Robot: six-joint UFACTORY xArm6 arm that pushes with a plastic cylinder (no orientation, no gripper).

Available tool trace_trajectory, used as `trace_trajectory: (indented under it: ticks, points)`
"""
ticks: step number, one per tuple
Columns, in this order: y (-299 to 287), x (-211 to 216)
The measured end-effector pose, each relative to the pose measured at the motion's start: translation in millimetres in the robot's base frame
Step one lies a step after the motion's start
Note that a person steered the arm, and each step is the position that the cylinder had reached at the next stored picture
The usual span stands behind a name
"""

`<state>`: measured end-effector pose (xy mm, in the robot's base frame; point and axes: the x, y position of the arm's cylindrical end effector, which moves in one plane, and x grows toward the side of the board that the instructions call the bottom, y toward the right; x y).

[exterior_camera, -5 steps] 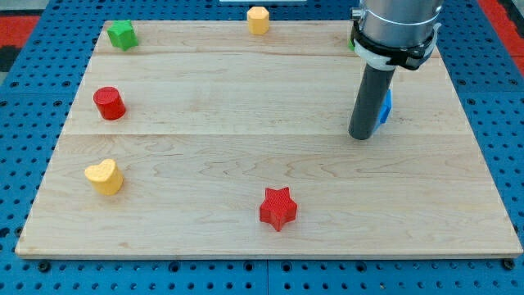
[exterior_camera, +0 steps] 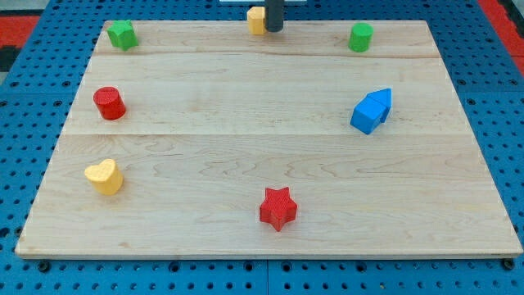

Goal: Adjust the yellow hexagon at the top center

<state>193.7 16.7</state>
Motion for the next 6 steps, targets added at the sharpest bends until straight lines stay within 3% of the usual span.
trace_trajectory:
  ticks: [3,4,5,6]
  points:
    - [-13.5,1.3]
    - [-54.9,38.5]
    - [-94.1,44.1]
    - [-58.5,44.2]
